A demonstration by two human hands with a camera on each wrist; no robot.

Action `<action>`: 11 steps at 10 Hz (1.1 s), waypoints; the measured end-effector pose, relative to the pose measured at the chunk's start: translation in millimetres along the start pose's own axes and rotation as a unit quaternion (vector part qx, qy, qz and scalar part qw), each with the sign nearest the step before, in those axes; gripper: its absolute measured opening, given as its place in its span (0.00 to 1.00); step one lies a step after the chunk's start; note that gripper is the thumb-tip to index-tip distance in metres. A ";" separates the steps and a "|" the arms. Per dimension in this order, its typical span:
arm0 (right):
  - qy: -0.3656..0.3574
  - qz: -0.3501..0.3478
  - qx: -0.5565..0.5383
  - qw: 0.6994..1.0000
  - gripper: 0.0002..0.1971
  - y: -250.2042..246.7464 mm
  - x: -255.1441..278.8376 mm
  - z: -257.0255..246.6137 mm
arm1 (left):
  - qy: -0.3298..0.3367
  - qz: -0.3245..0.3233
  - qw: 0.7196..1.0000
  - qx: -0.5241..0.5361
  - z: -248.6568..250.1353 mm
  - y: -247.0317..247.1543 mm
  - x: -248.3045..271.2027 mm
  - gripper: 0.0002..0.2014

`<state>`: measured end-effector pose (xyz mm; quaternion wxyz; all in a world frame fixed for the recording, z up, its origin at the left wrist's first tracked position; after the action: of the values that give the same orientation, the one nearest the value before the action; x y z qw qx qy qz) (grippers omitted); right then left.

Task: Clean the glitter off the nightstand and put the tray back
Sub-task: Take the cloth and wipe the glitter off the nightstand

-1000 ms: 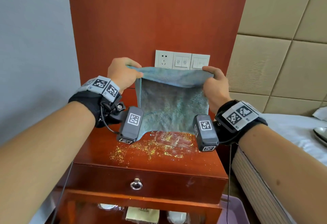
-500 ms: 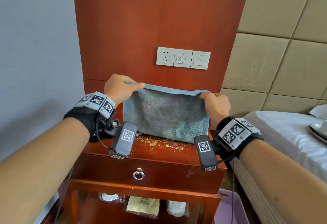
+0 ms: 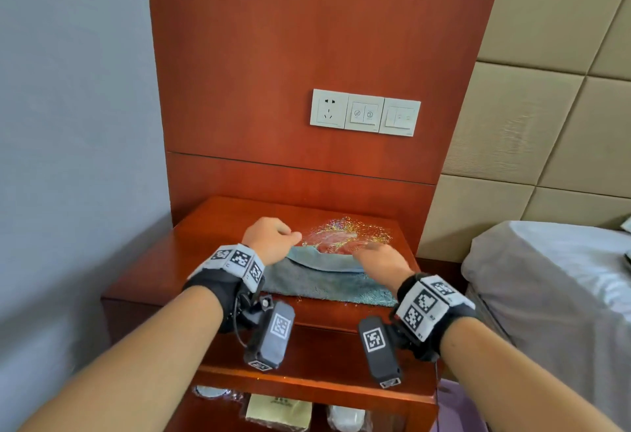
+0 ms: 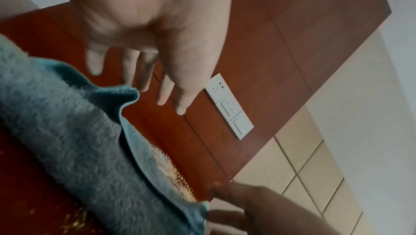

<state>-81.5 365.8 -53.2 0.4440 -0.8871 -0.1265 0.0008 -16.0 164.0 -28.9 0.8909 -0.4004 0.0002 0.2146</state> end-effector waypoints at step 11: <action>-0.040 -0.125 0.296 0.946 0.34 77.0 32.2 5.8 | -0.040 -0.239 0.937 -0.252 -39.2 73.5 37.0 0.31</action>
<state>-33.7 333.4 -113.8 0.6779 -0.6919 -0.2477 0.0180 -3.9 193.3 -114.3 0.7849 -0.5913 -0.1851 0.0043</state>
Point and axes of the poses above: each hand's wrist, its own x-axis away from the middle knuckle, its own y-axis out of the palm, z = x × y, the point moved 7 cm from there along -x, towards the middle knuckle, and after that the axes turned 4 degrees about x, right-handed, at the moved point
